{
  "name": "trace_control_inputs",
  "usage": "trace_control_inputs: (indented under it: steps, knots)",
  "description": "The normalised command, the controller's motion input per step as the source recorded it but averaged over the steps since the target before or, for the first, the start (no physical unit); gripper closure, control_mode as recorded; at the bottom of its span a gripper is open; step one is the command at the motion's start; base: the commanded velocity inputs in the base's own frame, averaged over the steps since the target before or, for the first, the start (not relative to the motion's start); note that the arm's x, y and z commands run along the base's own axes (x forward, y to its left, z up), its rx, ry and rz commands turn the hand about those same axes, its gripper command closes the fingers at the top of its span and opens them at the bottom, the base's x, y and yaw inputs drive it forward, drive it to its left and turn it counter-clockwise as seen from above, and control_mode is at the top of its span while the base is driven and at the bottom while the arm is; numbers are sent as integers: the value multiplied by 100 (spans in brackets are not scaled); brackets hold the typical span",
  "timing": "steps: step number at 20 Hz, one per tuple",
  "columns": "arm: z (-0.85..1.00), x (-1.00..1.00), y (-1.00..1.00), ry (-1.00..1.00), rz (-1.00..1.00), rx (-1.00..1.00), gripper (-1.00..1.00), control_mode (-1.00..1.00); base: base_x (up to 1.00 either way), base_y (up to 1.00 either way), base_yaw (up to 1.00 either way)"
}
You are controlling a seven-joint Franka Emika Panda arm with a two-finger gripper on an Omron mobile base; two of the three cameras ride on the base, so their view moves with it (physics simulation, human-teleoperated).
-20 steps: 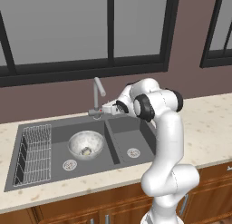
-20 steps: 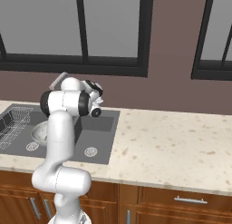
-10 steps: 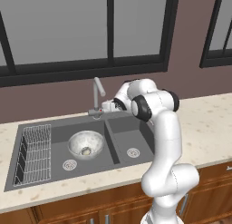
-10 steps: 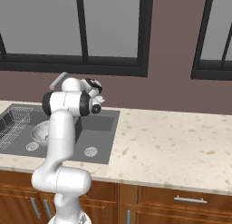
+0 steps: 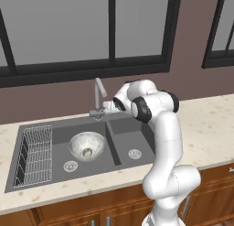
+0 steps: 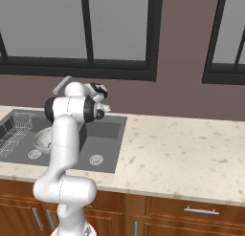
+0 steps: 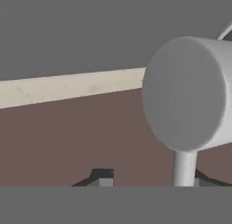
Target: Pick the garlic from the cabinet and place it in the bowl. Then pick the bowl and place it in the sink. Then turn on the sink facuet.
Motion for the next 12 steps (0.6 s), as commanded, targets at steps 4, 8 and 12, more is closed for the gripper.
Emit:
trace_control_inputs:
  steps: [4,8,12]
  knots:
    - [-28,0,-100,23,-12,19,100,-100,0,0,0]
    - [-40,0,-94,24,-10,14,100,-100,0,0,0]
    - [-46,0,-71,21,-5,7,100,-100,0,0,0]
